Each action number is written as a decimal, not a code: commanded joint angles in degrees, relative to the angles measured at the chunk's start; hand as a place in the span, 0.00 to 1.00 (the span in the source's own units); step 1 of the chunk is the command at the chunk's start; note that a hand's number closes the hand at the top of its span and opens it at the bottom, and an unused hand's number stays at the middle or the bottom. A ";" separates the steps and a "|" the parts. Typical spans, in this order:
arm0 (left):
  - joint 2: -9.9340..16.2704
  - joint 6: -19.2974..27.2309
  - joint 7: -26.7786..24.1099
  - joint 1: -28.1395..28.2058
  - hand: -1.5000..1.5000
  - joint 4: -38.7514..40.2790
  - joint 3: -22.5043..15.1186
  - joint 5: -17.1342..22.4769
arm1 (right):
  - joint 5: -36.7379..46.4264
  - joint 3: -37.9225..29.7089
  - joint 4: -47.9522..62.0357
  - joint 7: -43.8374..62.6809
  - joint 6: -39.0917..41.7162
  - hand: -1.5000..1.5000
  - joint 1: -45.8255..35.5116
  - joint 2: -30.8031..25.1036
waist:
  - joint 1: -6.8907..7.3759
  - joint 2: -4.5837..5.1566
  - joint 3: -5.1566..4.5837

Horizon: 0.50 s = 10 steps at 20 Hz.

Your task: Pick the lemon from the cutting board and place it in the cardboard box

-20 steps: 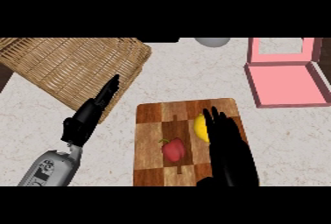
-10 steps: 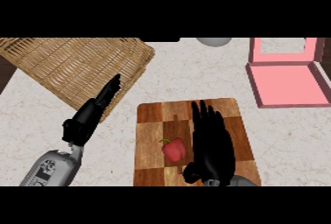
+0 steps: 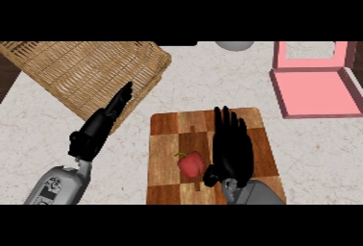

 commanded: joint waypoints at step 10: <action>-3.80 -2.04 -2.85 2.05 0.50 2.76 1.01 -4.99 | 1.50 -4.64 8.96 0.55 2.31 0.00 -2.06 4.50 | 0.03 0.21 -0.08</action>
